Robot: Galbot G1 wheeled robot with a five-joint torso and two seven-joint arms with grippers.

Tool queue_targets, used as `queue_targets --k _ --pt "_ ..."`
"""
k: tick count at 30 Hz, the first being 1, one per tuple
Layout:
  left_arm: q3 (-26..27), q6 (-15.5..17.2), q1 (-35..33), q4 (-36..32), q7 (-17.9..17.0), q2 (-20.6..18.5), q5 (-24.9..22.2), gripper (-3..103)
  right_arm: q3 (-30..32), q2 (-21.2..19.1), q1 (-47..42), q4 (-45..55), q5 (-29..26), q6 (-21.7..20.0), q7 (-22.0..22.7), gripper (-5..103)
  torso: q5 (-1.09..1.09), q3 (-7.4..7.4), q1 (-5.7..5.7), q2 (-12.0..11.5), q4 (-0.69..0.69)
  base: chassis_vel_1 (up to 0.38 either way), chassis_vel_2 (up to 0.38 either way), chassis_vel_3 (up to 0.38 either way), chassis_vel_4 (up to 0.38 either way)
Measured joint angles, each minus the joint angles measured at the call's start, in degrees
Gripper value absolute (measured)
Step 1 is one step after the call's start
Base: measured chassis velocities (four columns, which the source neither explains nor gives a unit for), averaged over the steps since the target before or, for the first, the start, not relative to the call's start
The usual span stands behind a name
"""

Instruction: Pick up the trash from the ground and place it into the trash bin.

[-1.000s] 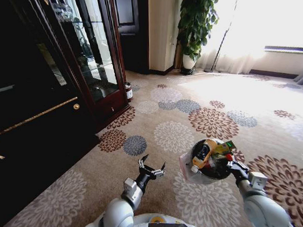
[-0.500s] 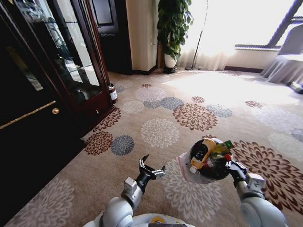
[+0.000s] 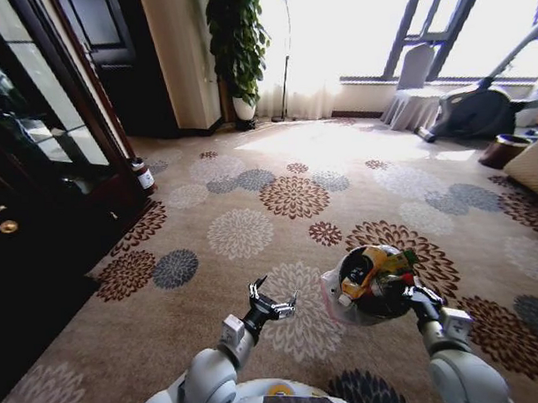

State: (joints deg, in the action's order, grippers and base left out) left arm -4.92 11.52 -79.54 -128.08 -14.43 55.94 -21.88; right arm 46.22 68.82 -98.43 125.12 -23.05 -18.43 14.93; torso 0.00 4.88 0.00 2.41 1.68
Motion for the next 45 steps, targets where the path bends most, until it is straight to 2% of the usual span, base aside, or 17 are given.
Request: queue_targets --k 17,22,30,36,42,45 --pt "-0.1 -0.2 -1.1 0.5 1.1 1.0 1.0 100 2.2 1.7 -0.2 0.6 0.4 0.7 -0.1 2 0.0 0.0 0.0 0.0 0.01 -0.105 -0.197 -0.145 -0.037" --pt "0.1 -0.3 -1.1 0.7 1.3 1.1 1.0 100 4.3 5.6 -0.2 0.6 2.1 2.1 -0.4 2 -0.01 0.0 0.0 0.0 0.0 -0.102 -0.2 -0.143 -0.061" --pt "0.0 -0.4 -0.9 1.2 1.7 1.1 1.0 100 5.4 9.8 -1.3 -0.1 4.2 4.2 -1.6 2 0.01 0.0 0.0 0.0 -0.01 -0.096 -0.234 -0.151 -0.045" --pt "0.0 -1.0 -0.6 1.5 1.9 1.1 0.7 100 5.4 9.8 -1.0 -1.3 5.0 5.1 -2.6 2 0.0 0.0 0.0 0.0 0.01 -0.102 -0.201 -0.166 -0.06" --pt "0.3 -2.3 -0.4 1.9 3.1 1.2 0.8 100 5.2 9.3 0.1 -2.8 5.1 5.8 -2.6 2 0.0 0.0 0.0 0.0 -0.03 -0.103 -0.139 -0.108 -0.082" --pt "0.3 -3.3 -0.5 2.4 3.4 1.4 0.8 100 4.7 9.5 0.2 -3.5 5.5 6.4 -3.1 2 0.01 0.0 0.0 0.0 0.02 -0.035 -0.024 -0.035 -0.034"
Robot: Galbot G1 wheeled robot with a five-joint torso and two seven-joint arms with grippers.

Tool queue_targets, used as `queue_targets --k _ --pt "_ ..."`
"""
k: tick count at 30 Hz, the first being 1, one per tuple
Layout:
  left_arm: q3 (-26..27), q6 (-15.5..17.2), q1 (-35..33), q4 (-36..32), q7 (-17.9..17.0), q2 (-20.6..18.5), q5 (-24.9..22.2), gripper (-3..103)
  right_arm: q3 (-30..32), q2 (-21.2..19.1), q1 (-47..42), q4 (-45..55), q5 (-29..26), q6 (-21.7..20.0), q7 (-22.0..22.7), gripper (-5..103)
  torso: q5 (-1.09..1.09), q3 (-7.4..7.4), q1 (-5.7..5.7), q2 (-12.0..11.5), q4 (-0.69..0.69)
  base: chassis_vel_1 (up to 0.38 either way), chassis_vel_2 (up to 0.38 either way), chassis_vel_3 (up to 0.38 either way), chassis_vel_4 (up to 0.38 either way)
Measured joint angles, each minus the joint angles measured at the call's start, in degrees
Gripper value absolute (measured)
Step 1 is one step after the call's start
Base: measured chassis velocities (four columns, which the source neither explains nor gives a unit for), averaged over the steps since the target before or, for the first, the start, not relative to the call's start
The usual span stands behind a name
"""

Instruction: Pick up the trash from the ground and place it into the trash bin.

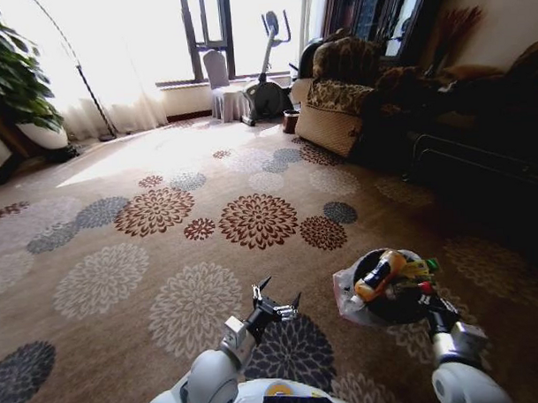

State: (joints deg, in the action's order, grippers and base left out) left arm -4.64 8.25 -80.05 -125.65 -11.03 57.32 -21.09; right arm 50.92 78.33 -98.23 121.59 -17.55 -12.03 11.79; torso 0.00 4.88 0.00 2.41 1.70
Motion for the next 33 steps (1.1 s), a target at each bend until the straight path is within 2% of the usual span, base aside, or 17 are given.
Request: queue_targets --k 5,10,24,33 --pt "0.0 -0.5 0.0 0.4 0.2 0.2 0.0 100 -0.2 0.2 0.1 -0.4 0.2 0.4 -0.1 2 0.0 0.0 0.0 0.0 0.03 -0.014 0.033 0.025 -0.02" --pt "-0.1 -0.8 0.2 0.7 0.7 0.3 0.0 100 -0.2 0.1 -0.1 -0.6 0.2 0.7 -0.1 2 0.0 0.0 0.0 0.0 -0.02 -0.076 0.075 0.073 -0.091" --pt "-0.2 -0.6 -0.4 0.9 2.4 0.2 1.6 100 -0.1 0.1 -0.3 0.0 1.0 1.6 1.1 2 0.0 0.03 -0.01 0.0 0.01 -0.166 0.162 0.156 -0.173" --pt "-0.2 -0.6 -0.8 1.0 3.9 -0.1 2.3 100 1.3 0.4 -0.9 0.7 1.3 2.3 1.5 2 -0.01 -0.02 0.01 0.0 -0.03 -0.026 -0.071 -0.067 -0.016"
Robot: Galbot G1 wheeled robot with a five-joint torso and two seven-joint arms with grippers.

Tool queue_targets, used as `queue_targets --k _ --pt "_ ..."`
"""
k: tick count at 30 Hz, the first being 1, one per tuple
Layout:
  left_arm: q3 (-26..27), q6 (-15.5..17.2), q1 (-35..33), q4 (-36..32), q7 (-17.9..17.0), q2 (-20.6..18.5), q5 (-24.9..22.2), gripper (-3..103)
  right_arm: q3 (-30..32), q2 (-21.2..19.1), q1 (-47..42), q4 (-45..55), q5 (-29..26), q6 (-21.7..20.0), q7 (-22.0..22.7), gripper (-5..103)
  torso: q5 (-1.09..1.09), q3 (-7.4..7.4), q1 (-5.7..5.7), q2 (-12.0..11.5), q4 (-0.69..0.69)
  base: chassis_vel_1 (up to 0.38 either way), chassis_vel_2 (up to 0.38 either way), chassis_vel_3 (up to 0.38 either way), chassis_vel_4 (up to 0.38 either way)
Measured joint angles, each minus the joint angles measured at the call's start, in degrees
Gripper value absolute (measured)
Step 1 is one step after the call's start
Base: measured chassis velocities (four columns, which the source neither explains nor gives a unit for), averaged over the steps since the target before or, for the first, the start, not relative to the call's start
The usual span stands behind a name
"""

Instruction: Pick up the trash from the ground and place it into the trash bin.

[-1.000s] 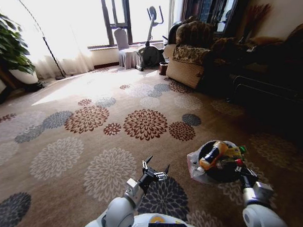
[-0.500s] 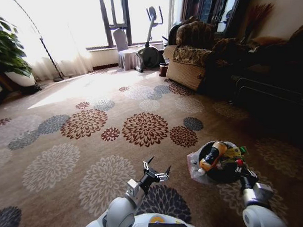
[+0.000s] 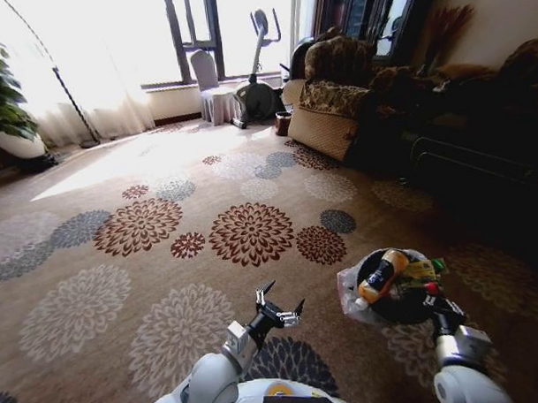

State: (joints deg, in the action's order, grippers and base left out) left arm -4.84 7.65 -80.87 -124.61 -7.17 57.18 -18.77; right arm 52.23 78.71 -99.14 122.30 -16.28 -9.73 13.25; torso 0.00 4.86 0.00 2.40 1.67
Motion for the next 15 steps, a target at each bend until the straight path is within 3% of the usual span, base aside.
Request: queue_targets --k 6,11,15 --pt "-0.4 -0.3 0.1 0.3 1.4 -0.8 0.5 100 2.1 1.3 -0.4 0.3 0.0 0.0 -0.8 2 0.0 0.02 0.0 0.0 0.03 -0.066 -0.054 -0.061 -0.076" --pt "-0.5 -0.3 1.1 1.6 1.3 -1.7 0.2 100 3.7 3.3 -1.4 0.9 -0.1 0.1 -4.8 2 -0.01 0.01 0.0 0.0 -0.02 -0.104 -0.096 -0.098 -0.093" --pt "0.2 0.0 2.5 3.5 -0.6 -1.1 -1.5 100 2.5 3.7 -2.0 0.9 -0.2 1.6 -8.3 2 0.03 0.02 0.0 0.0 0.05 -0.127 -0.132 -0.131 -0.112"
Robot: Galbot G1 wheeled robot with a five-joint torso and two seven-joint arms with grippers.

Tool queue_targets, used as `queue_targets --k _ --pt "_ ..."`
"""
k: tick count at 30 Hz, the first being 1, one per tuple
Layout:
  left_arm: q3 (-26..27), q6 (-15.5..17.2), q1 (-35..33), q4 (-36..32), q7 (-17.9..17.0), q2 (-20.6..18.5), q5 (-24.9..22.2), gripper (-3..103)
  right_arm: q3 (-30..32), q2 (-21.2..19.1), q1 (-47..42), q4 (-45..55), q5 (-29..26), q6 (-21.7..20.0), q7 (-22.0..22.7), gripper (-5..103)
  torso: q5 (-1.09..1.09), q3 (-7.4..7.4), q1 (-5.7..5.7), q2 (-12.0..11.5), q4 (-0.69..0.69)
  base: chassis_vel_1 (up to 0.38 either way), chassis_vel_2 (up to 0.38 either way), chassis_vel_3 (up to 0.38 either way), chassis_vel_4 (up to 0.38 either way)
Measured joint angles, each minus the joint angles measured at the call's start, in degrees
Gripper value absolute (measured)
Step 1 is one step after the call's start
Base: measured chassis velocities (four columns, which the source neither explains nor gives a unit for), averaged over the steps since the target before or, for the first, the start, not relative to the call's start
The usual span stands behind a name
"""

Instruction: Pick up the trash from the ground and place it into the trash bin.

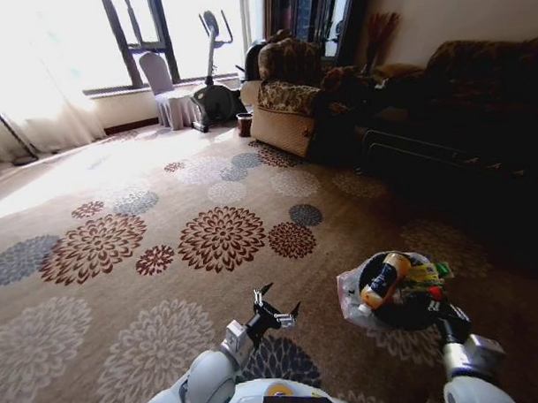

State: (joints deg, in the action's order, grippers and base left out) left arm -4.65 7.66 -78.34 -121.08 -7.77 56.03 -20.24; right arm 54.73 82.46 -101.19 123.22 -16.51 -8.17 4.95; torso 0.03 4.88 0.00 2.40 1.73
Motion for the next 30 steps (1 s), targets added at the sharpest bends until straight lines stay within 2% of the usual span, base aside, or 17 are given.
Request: queue_targets --k 3,5,10,14,18,24,30 --pt "0.3 0.4 3.0 2.2 -0.7 0.1 -1.9 100 0.0 1.0 -1.1 0.0 0.2 1.8 -2.4 2 -0.06 0.0 0.0 0.0 -0.04 -0.13 -0.123 -0.112 -0.107" --pt "0.3 0.6 4.6 3.6 -0.5 -0.2 -2.9 100 0.1 1.3 -1.8 0.0 0.2 2.9 -3.8 2 -0.02 0.0 0.0 0.0 -0.06 -0.133 -0.124 -0.123 -0.14" --pt "0.8 -0.1 9.2 7.5 2.6 -2.4 -5.2 100 1.4 2.1 -3.7 0.6 0.0 4.8 -6.8 2 -0.03 0.0 0.0 0.0 -0.04 -0.13 -0.122 -0.129 -0.13" --pt "0.6 -0.2 11.7 9.0 3.5 -2.9 -6.6 100 2.5 3.2 -4.9 1.2 -0.3 5.4 -7.2 2 -0.03 0.0 0.0 0.0 -0.02 -0.116 -0.117 -0.115 -0.112" --pt "-0.7 -0.3 16.1 11.3 5.3 -3.3 -7.8 100 5.3 6.1 -7.5 2.2 -1.6 7.3 -7.5 2 -0.04 0.0 0.0 0.0 -0.06 -0.124 -0.133 -0.123 -0.131" --pt "-2.2 0.0 18.3 12.7 6.6 -2.5 -7.8 100 8.2 9.4 -9.1 3.0 -3.1 8.3 -6.9 2 -0.02 0.0 0.0 0.0 -0.04 -0.138 -0.135 -0.12 -0.125" --pt "-2.8 0.0 18.7 13.7 8.2 -1.9 -7.4 100 10.9 9.7 -9.7 2.5 -3.9 9.5 -6.3 2 -0.04 0.0 0.0 0.0 -0.03 -0.117 -0.128 -0.123 -0.115"
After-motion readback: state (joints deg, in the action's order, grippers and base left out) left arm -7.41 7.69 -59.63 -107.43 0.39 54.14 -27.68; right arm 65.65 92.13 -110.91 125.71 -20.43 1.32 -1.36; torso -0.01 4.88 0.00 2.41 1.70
